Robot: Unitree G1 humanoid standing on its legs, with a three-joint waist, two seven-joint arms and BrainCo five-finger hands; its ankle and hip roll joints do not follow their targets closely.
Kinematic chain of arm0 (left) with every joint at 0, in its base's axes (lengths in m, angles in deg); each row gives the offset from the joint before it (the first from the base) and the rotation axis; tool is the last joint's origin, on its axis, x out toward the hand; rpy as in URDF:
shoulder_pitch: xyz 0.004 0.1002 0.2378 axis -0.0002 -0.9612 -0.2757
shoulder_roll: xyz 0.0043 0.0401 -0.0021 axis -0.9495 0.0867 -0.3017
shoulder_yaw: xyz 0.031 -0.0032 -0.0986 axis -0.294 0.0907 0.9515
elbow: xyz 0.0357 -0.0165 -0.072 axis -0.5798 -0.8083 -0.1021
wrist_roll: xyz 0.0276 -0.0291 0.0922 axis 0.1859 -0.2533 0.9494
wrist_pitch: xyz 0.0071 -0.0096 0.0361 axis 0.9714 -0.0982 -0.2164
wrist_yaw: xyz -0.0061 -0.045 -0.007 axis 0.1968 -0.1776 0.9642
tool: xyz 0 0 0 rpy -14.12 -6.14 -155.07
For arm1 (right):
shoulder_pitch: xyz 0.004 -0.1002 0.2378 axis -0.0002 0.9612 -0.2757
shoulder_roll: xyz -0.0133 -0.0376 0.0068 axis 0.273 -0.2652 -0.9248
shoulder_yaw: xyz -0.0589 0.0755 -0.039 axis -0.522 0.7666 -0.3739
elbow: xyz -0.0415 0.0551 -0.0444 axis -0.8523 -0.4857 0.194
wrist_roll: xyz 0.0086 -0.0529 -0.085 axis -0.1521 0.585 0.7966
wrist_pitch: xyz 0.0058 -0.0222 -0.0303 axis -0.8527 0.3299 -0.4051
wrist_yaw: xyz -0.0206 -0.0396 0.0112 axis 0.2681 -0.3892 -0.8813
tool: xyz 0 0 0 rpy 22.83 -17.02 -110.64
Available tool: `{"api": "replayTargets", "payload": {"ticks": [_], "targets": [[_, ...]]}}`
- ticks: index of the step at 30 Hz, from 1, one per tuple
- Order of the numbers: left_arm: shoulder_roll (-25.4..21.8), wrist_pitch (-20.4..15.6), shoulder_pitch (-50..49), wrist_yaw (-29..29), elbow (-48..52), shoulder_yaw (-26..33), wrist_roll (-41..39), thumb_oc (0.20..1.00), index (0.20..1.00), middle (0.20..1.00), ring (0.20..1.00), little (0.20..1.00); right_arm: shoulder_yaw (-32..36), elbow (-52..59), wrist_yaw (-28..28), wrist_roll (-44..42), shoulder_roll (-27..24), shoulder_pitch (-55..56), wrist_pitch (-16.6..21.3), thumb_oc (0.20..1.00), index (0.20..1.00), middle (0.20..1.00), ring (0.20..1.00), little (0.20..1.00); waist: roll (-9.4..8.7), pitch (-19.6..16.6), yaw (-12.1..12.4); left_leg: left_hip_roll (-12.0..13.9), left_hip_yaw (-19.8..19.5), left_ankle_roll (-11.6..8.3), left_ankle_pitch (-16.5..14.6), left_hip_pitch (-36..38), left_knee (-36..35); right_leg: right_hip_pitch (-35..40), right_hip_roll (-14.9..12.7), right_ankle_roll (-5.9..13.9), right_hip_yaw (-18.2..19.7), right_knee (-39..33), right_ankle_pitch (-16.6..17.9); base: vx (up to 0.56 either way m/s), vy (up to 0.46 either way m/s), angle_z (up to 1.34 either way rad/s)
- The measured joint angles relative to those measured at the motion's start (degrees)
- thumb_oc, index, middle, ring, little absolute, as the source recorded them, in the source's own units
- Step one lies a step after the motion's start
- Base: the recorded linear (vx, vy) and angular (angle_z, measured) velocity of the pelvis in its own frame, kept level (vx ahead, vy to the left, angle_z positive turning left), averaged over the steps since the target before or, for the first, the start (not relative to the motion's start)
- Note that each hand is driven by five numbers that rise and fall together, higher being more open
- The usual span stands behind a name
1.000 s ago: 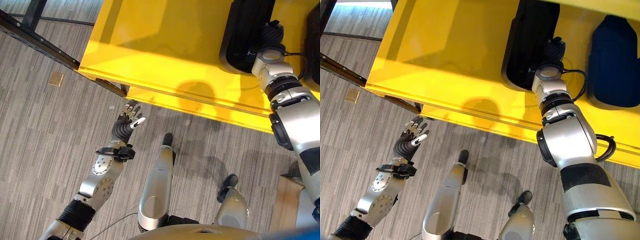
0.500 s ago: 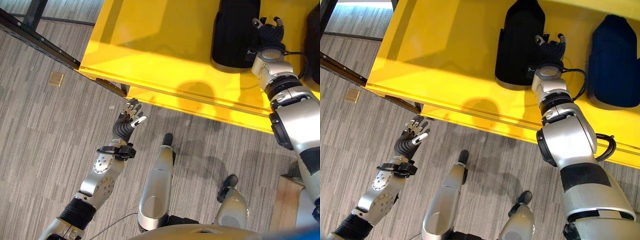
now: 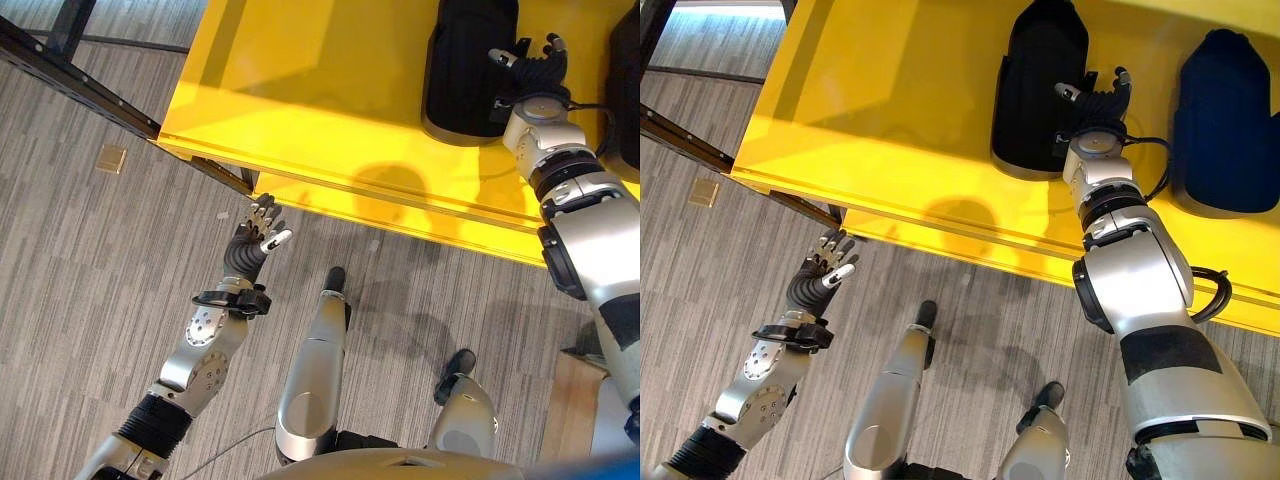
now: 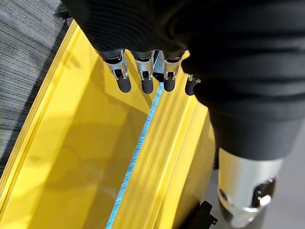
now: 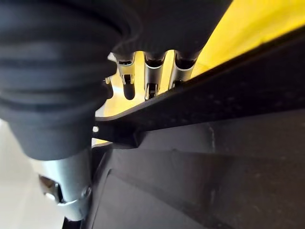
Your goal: Move parts from the plastic box to the shelf.
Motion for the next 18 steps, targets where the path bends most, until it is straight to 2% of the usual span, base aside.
{"api": "replayTargets", "payload": {"ticks": [6,12,18], "targets": [[0.0,-0.3,-0.1,0.0,-0.1,0.0,-1.3,1.0,1.0,1.0,1.0,1.0,0.3,1.9,1.0,-0.8,3.3,0.1,0.7,1.0,1.0,1.0,1.0,1.0,-0.03,0.0,-1.4,0.2,0.2,0.05,0.0,0.0,0.4,-0.3,0.2,0.23,0.9,0.1,0.3,-0.01,-0.001,-0.04],[-0.1,-0.3,-1.3,0.1,0.0,0.1,-1.6,1.0,1.0,1.0,1.0,1.0,0.5,2.8,1.8,-2.6,7.1,0.4,3.6,1.0,1.0,1.0,1.0,1.0,-0.04,0.0,-3.0,0.7,0.4,0.05,0.0,0.0,0.4,-0.5,0.6,0.32,1.3,0.1,0.3,-0.03,-0.003,-0.04],[0.0,-0.3,-1.5,0.1,-0.1,0.1,-1.7,1.0,1.0,1.0,1.0,1.0,1.3,3.7,1.7,-3.0,7.8,0.5,3.8,1.0,1.0,1.0,1.0,1.0,-0.06,0.0,-3.1,1.0,0.5,0.04,0.0,0.0,0.5,-0.7,0.8,0.39,1.5,0.1,0.4,0.0,-0.001,-0.01]]}}
